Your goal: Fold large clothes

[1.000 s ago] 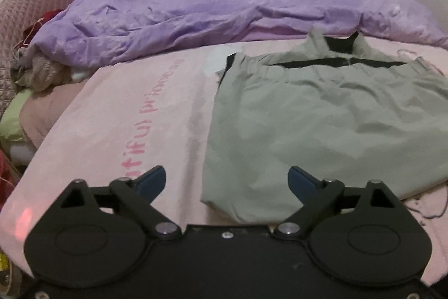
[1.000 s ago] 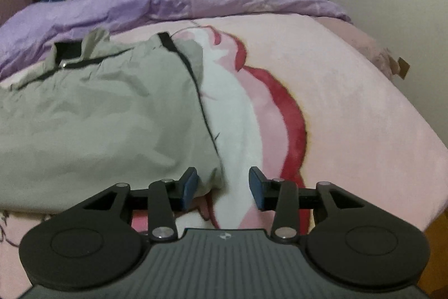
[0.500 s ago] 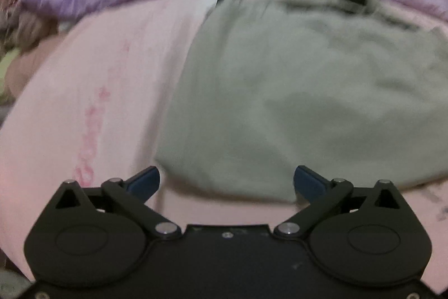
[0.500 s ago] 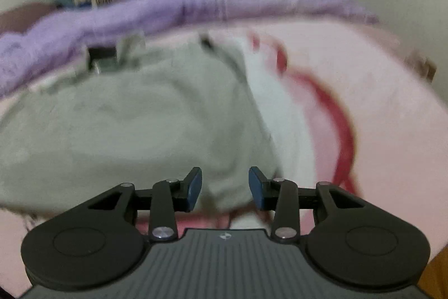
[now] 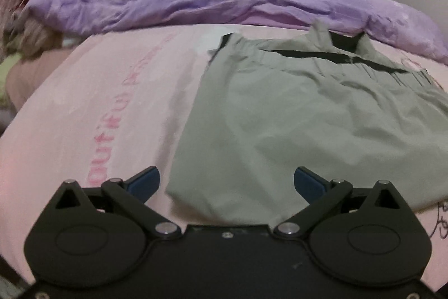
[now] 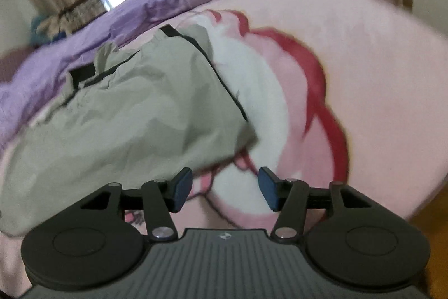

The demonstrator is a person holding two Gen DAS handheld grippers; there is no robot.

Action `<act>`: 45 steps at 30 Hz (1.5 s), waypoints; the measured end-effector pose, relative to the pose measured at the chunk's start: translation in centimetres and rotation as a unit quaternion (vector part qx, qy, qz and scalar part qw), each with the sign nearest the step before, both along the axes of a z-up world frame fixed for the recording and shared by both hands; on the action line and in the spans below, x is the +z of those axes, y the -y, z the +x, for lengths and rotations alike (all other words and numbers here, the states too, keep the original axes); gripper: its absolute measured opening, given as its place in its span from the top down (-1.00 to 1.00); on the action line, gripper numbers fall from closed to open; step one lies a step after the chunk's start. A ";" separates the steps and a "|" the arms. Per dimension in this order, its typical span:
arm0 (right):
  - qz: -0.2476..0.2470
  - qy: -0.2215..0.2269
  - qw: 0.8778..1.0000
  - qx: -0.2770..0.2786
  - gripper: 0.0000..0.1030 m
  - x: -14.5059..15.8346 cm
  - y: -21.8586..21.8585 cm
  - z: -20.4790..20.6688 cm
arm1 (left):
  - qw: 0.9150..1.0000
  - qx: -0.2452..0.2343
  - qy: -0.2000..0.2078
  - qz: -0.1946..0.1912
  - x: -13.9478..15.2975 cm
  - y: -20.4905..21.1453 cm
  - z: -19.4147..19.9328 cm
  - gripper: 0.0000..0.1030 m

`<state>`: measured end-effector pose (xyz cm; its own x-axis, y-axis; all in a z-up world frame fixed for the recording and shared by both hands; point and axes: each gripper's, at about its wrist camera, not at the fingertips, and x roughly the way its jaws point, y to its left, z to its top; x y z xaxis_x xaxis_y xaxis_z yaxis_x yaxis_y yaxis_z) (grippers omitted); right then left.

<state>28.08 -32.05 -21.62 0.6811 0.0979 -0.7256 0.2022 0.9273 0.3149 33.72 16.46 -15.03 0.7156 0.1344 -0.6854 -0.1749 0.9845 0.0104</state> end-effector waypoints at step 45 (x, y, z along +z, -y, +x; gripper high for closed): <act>0.326 -0.096 0.931 0.135 0.26 -4.6 8.2 15.1 | 0.998 -0.005 -0.058 0.025 -4.2 0.1 1.1 -1.00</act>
<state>43.14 -40.22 -26.23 0.4322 0.7090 -0.5572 0.1000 0.5763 0.8111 34.80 16.32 -19.25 0.6332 0.1641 -0.7564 -0.1608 0.9838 0.0789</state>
